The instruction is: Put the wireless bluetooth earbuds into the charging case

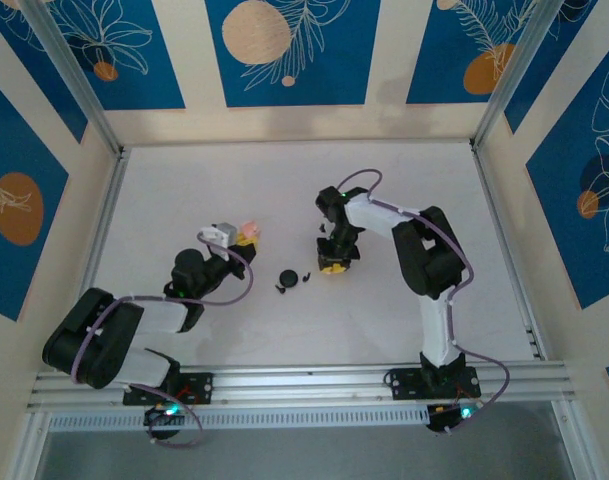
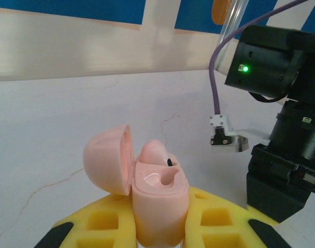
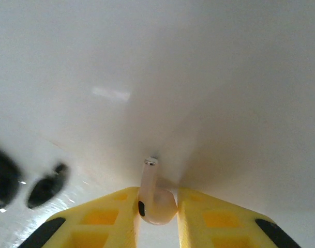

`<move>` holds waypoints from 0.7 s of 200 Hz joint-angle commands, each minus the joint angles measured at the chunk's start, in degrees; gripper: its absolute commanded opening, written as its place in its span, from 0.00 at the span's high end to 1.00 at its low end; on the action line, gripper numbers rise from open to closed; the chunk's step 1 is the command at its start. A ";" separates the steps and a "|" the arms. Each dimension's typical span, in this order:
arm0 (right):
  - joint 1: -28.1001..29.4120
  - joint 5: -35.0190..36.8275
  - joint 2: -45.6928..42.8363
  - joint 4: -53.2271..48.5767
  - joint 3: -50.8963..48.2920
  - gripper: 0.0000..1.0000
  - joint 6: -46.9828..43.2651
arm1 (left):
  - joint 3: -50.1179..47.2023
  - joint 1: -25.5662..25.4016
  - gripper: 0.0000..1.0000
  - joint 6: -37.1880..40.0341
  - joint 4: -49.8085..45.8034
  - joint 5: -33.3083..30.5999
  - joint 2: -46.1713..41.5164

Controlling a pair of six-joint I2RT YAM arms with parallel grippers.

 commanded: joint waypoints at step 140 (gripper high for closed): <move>-4.88 -3.43 -15.41 -3.28 -7.10 0.51 -0.09 | 3.70 0.42 0.90 1.52 -0.14 4.86 1.30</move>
